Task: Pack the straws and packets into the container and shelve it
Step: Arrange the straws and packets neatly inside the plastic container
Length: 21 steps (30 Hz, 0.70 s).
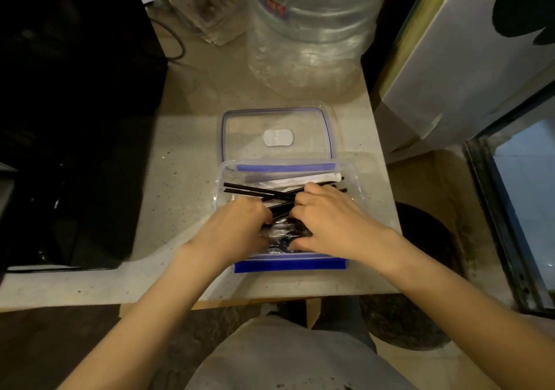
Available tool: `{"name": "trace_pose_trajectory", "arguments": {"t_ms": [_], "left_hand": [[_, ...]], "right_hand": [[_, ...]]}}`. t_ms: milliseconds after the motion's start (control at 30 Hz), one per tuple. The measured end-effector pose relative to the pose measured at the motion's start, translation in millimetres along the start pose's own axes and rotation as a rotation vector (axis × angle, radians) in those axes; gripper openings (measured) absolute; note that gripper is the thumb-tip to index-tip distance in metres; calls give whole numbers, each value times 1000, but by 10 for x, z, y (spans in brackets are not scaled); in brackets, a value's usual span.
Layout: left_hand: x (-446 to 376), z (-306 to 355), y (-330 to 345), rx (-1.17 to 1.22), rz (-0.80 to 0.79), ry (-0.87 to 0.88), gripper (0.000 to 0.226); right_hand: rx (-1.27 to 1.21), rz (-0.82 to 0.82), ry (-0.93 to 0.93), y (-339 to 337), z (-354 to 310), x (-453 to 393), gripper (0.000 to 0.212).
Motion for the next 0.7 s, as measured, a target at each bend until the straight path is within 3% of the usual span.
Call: {"name": "trace_pose_trajectory", "arguments": {"t_ms": [167, 400, 700], "left_hand": [[22, 0, 5, -25, -1, -17, 31], [15, 3, 18, -30, -3, 0, 26], [-21, -23, 31, -39, -60, -22, 22]], "right_hand": [[54, -34, -17, 24, 30, -37, 43], [-46, -61, 29, -18, 48, -51, 34], [-53, -83, -40, 15, 41, -66, 33]]}}
Point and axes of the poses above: each hand's wrist, its own x-axis away from the middle knuckle, its own y-axis out of the palm, z = x × y, the point moved 2 cm from there along -x, towards the middle knuckle, and after that the axes turned 1 degree about x, right-handed, at the moved point
